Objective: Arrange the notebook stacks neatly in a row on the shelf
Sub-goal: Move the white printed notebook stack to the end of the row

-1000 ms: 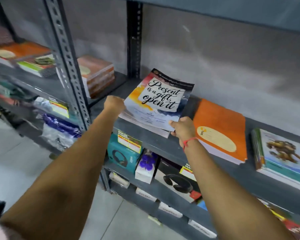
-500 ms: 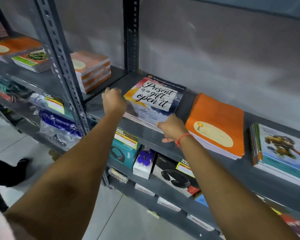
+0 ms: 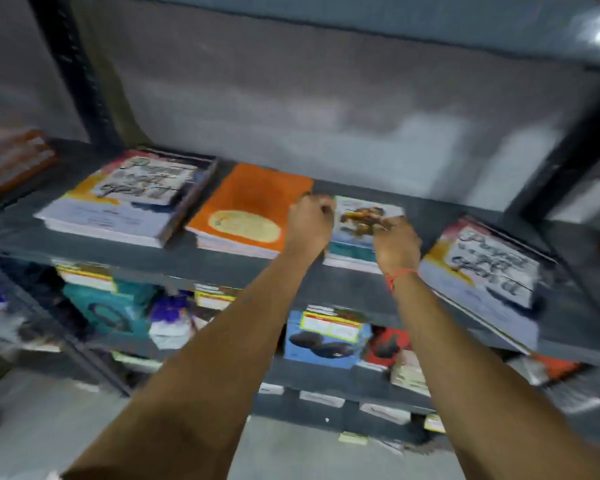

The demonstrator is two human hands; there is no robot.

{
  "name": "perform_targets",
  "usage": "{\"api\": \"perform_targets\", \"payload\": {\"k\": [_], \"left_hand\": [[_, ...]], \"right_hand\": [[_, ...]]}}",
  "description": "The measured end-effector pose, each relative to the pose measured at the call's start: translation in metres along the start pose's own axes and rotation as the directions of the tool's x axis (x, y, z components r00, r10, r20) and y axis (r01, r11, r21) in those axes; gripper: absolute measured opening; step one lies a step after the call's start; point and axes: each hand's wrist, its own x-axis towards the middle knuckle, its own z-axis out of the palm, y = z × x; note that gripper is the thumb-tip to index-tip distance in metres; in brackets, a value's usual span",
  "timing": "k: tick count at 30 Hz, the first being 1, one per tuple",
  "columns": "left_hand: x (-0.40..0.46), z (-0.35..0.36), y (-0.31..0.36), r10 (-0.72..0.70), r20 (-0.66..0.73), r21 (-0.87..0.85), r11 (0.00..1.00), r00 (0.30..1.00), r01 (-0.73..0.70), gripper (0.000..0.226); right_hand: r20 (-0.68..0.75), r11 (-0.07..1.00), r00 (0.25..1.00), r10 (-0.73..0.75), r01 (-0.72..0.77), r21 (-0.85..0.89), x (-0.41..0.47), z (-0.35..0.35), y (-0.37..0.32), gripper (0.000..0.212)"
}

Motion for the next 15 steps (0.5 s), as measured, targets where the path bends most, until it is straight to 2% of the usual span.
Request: {"api": "perform_targets", "payload": {"k": [4, 6, 11, 13, 15], "left_hand": [[-0.037, 0.089, 0.051, 0.032, 0.202, -0.053, 0.998, 0.979, -0.022, 0.026], [-0.05, 0.12, 0.068, -0.005, 0.309, -0.045, 0.999, 0.951, 0.02, 0.028], [-0.058, 0.158, 0.096, -0.006, 0.399, 0.052, 0.998, 0.917, -0.017, 0.031], [-0.055, 0.169, 0.104, -0.042, 0.471, 0.125, 0.992, 0.881, -0.019, 0.031], [-0.052, 0.181, 0.107, -0.13, 0.564, 0.25, 0.968, 0.816, -0.019, 0.03]], "right_hand": [[-0.12, 0.981, 0.976, 0.183, -0.19, -0.05, 0.016, -0.07, 0.087, 0.032], [-0.141, 0.96, 0.96, 0.243, -0.259, -0.108, 0.022, -0.097, 0.123, 0.034], [-0.118, 0.855, 0.89, 0.441, -0.456, -0.246, 0.018, -0.133, 0.181, 0.048], [-0.118, 0.858, 0.885, 0.451, -0.466, -0.215, 0.019, -0.136, 0.194, 0.051], [-0.126, 0.87, 0.88, 0.458, -0.473, -0.137, 0.021, -0.138, 0.201, 0.053]]}}
